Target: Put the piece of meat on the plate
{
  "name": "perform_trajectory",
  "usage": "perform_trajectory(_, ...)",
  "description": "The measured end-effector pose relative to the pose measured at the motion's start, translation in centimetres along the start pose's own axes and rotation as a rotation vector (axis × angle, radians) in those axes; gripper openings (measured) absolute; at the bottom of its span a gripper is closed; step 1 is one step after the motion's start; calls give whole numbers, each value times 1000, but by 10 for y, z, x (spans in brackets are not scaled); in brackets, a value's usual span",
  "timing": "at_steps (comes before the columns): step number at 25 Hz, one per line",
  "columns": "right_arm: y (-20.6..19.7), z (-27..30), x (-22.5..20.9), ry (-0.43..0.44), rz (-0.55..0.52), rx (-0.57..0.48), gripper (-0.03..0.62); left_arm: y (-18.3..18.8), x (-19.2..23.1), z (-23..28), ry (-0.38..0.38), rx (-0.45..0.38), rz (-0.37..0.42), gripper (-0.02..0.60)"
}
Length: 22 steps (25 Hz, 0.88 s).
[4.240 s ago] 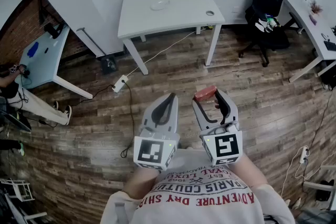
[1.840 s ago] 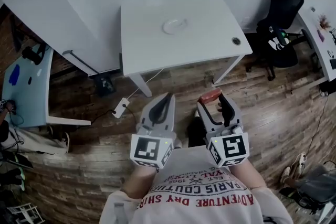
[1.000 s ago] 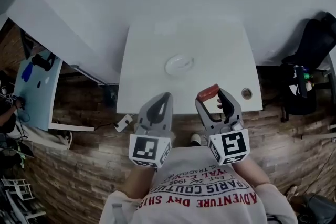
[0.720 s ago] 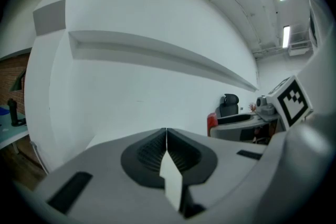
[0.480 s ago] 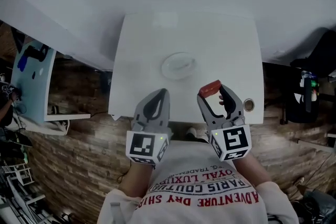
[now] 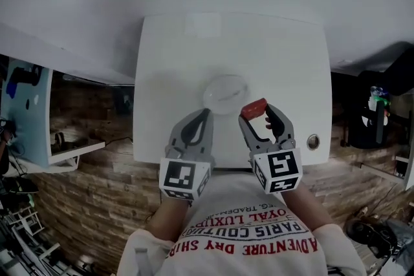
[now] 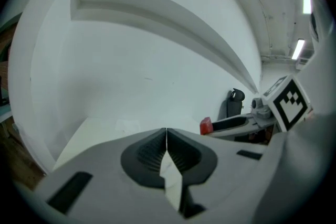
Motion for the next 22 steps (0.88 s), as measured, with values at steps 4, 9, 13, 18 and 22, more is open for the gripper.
perform_trajectory(4,-7,41,5,-6,10,108,278,-11,30,21,-18,68,-1,8)
perform_trajectory(9,-29,89,7,-6,24,237,278,-33,58,42,-35,147,-25,8)
perform_trajectory(13,-51,122,9,-14,34,353,278,-45,74,57,-53,197,-48,8)
perform_trajectory(18,-70,142,13,-33,42,456,278,-60,83,64,-71,230,-72,8)
perform_trajectory(22,-76,156,15,-48,20,518,278,-72,90,69,-71,249,-100,8)
Point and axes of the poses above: the fingertips, and each gripper's own axes: z forward along the fingers, x to its left, y out of its top, the point moved 8 cm from there along -z, backward along the fingers, and after that the axes turned 1 degree about -x, right-handed, at the moved point
